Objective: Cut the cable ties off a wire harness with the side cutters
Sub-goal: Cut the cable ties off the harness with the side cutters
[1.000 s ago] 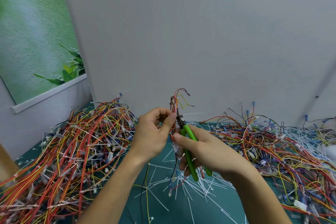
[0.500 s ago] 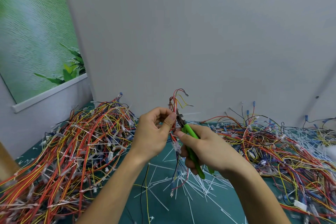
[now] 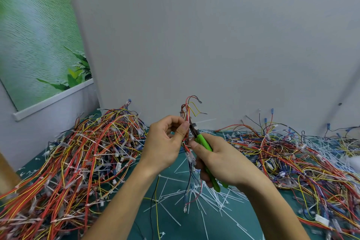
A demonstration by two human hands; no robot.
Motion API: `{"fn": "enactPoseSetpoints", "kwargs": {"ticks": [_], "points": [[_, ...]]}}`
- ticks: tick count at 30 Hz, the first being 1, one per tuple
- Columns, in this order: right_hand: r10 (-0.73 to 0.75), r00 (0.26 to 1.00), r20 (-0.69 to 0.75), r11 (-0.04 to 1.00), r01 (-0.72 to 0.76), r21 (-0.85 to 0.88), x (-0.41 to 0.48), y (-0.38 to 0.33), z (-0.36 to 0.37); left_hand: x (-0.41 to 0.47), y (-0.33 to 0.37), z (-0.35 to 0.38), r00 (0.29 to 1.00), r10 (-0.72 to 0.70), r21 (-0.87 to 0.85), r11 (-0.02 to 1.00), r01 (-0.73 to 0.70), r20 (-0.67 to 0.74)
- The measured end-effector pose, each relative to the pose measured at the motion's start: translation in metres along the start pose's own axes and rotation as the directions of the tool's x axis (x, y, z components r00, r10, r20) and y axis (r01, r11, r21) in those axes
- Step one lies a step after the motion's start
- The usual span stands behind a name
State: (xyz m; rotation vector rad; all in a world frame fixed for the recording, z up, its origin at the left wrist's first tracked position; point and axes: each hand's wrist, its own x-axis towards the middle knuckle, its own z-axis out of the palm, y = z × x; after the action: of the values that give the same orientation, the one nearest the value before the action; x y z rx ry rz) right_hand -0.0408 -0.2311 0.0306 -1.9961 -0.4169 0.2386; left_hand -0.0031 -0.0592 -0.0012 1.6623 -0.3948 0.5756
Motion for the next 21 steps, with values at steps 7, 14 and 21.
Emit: {"fn": "enactPoseSetpoints", "kwargs": {"ticks": [7, 14, 21], "points": [[0.016, 0.999, 0.031, 0.999, -0.016, 0.029, -0.0013, -0.0024, -0.0010, 0.0005, -0.0041, 0.0007, 1.000, -0.006, 0.008, 1.000, 0.006, -0.004], [0.073, 0.995, 0.074, 0.996, -0.077, 0.048, 0.0010, -0.0039, -0.0014, 0.0009, -0.0086, 0.0004, 1.000, -0.005, 0.018, 1.000, 0.005, -0.006], [0.016, 1.000, 0.011, 1.000, -0.015, -0.019, 0.0026, 0.0030, -0.0040, 0.0009, -0.0080, 0.0016, 1.000, -0.006, 0.010, 1.000, 0.006, -0.011]]}}
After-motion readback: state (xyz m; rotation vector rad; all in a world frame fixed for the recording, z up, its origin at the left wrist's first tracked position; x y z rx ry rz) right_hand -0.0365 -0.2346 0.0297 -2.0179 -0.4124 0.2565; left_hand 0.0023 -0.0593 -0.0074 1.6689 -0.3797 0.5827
